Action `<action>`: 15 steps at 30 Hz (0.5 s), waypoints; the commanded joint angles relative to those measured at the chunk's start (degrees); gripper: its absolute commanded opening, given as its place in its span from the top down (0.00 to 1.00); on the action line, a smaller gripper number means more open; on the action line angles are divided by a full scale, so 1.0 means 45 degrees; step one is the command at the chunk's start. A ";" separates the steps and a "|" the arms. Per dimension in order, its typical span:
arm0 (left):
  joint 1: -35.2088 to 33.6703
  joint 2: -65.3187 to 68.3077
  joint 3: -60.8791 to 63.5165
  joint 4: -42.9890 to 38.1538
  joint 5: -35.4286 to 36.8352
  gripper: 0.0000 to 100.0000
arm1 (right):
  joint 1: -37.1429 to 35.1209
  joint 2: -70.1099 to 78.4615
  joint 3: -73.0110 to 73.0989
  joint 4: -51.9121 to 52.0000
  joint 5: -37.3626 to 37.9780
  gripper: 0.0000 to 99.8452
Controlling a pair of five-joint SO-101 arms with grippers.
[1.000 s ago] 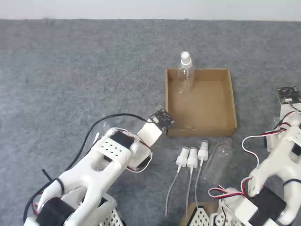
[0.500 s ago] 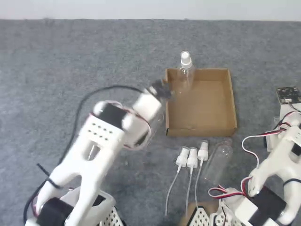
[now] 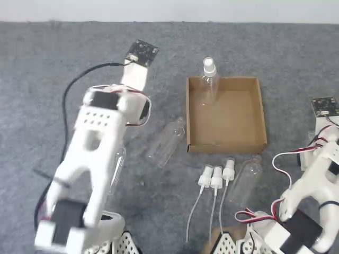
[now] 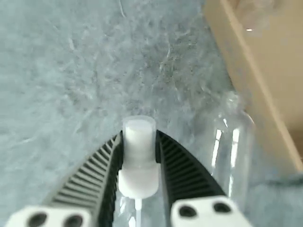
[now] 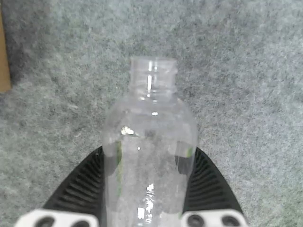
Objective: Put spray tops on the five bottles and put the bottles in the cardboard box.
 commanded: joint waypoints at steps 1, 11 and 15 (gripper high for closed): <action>-0.0117 0.2071 -0.0830 -0.2149 0.1407 0.99 | -0.0088 -0.0029 -0.0059 -0.0147 0.0156 0.96; -0.0137 0.6369 -0.3018 -0.2403 0.2129 0.90 | -0.0068 -0.0029 -0.0059 -0.0127 0.0176 0.96; -0.0156 0.6974 -0.3741 -0.2012 0.2110 0.87 | -0.0049 -0.0029 -0.0059 -0.0127 0.0176 0.96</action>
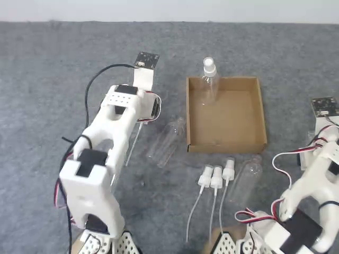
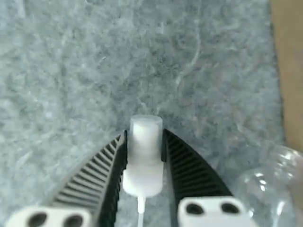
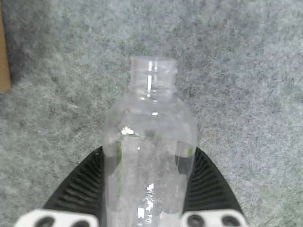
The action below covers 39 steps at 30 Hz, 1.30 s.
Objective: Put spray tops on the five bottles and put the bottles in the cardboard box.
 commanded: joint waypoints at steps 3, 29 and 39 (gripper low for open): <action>-0.0059 0.0254 -0.1827 0.0742 0.0078 0.85 | -0.0049 -0.0029 -0.0059 -0.0107 0.0156 0.96; -0.0059 0.0215 -0.4757 0.4259 -0.0801 0.99 | -0.0010 -0.0147 -0.0059 -0.0107 0.0156 0.96; -0.0215 -0.5548 -0.3624 0.6056 -0.0352 0.99 | -0.0127 -0.0010 -0.0059 -0.0107 0.0156 0.80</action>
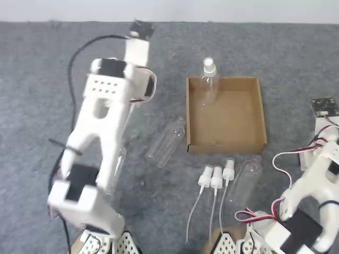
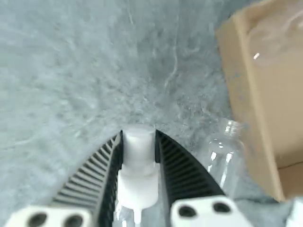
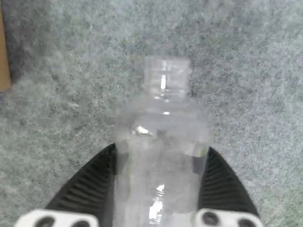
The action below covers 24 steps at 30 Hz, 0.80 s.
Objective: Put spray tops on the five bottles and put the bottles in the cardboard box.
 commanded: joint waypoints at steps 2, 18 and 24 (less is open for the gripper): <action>-0.0195 -0.3575 0.1045 0.0215 0.0215 0.99 | -0.0322 -0.0088 -0.0059 -0.0107 0.0117 0.79; -0.0215 -0.9846 0.7551 -0.1621 0.0234 0.99 | -0.0889 0.0322 -0.3985 0.3468 0.0098 0.73; -0.0215 -1.1331 0.9563 -0.2520 0.0215 0.99 | -0.1495 0.2374 -0.5744 0.4874 0.0117 0.73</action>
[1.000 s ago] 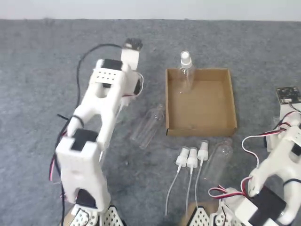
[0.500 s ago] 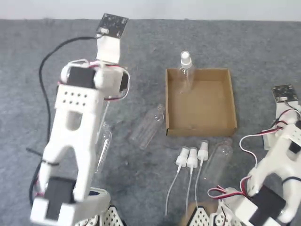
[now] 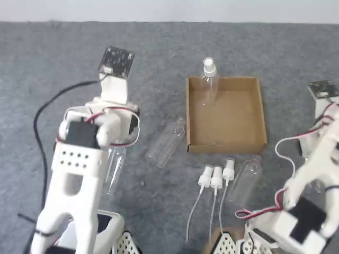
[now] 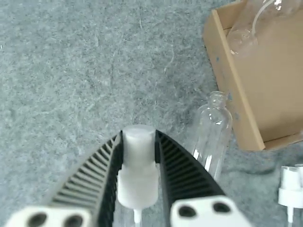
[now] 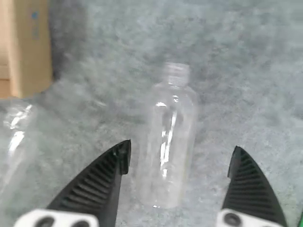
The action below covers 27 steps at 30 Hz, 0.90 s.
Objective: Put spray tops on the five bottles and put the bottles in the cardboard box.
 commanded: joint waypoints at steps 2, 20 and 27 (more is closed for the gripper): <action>-0.0059 -0.1485 0.1104 -0.0723 0.0098 0.99 | -0.0205 0.1397 -0.1465 0.0147 0.0039 0.73; -0.0059 -0.1641 0.1514 -0.0742 0.0078 0.99 | 0.0537 0.6261 -0.4650 0.0049 0.0000 0.86; -0.0039 -0.1739 0.1416 -0.0742 0.0117 0.99 | 0.0225 0.5206 -0.6330 0.1260 -0.0410 0.99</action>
